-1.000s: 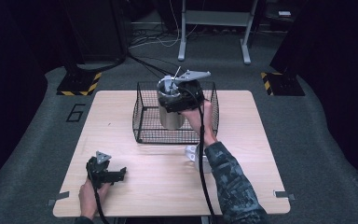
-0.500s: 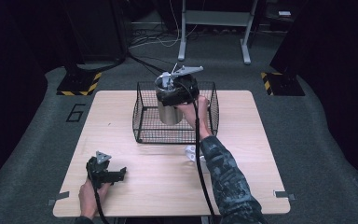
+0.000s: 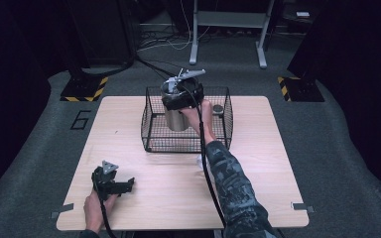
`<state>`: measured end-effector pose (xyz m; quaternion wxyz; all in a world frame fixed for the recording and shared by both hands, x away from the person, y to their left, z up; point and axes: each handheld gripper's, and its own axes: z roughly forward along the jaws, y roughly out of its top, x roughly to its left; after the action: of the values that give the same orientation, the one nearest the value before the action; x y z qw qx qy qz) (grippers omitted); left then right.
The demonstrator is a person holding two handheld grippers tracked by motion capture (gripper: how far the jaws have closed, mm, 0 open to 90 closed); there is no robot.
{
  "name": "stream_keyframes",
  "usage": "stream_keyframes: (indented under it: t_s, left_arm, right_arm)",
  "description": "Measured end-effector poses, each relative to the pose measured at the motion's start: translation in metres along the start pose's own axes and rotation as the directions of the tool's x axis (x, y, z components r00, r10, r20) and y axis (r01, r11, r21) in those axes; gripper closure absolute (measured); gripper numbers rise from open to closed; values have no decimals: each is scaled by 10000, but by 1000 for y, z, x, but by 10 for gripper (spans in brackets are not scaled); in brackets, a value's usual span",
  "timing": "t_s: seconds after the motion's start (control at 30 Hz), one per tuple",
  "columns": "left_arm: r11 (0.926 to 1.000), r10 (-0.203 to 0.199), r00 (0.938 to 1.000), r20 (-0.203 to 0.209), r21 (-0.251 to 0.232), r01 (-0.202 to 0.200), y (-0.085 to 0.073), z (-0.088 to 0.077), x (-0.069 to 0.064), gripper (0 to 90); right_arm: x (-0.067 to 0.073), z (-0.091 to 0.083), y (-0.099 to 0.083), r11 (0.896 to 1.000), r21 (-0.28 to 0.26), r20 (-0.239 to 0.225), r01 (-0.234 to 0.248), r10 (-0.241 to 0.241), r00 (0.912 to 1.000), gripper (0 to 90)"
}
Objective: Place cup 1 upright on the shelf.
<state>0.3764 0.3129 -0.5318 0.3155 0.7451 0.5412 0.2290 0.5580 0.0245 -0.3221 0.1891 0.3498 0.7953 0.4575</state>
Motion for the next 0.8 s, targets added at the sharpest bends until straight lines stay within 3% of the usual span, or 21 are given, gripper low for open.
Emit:
stream_keyframes:
  t_s: [0.8]
  left_arm:
    - [10000, -55, 10000, -19, -46, 55, 0, 0, 0, 3]
  right_arm:
    - [7, 41, -17, 9987, 472, -239, -207, 219, 9995, 33]
